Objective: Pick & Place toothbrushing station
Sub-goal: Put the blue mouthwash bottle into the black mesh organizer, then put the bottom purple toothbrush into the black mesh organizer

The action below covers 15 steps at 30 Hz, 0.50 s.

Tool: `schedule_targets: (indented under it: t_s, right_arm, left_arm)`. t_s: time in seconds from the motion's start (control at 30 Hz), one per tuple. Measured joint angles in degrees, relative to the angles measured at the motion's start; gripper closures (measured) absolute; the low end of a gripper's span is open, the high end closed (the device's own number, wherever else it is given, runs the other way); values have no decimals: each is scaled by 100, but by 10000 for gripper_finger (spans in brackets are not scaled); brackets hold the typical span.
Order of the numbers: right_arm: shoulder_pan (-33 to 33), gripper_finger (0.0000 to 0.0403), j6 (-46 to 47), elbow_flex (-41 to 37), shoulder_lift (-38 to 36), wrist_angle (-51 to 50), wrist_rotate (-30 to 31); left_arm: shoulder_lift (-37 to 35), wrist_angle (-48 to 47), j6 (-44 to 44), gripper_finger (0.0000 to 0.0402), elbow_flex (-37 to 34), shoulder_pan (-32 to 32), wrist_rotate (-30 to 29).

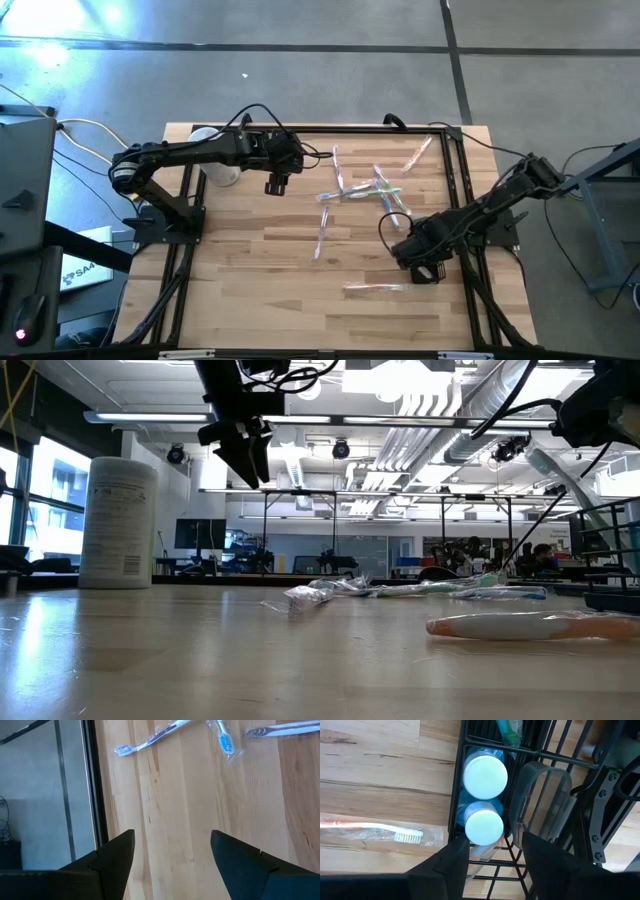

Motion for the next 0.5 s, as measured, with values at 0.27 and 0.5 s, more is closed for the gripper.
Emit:
schedule_targets:
  t_s: [0.27,0.5]
  right_arm:
    - [0,240,180,0,-354,0,-5]
    - [0,260,348,0,-614,0,-147]
  left_arm:
    - [0,4,14,144,0,-1,132]
    - [0,5,17,144,0,-1,135]
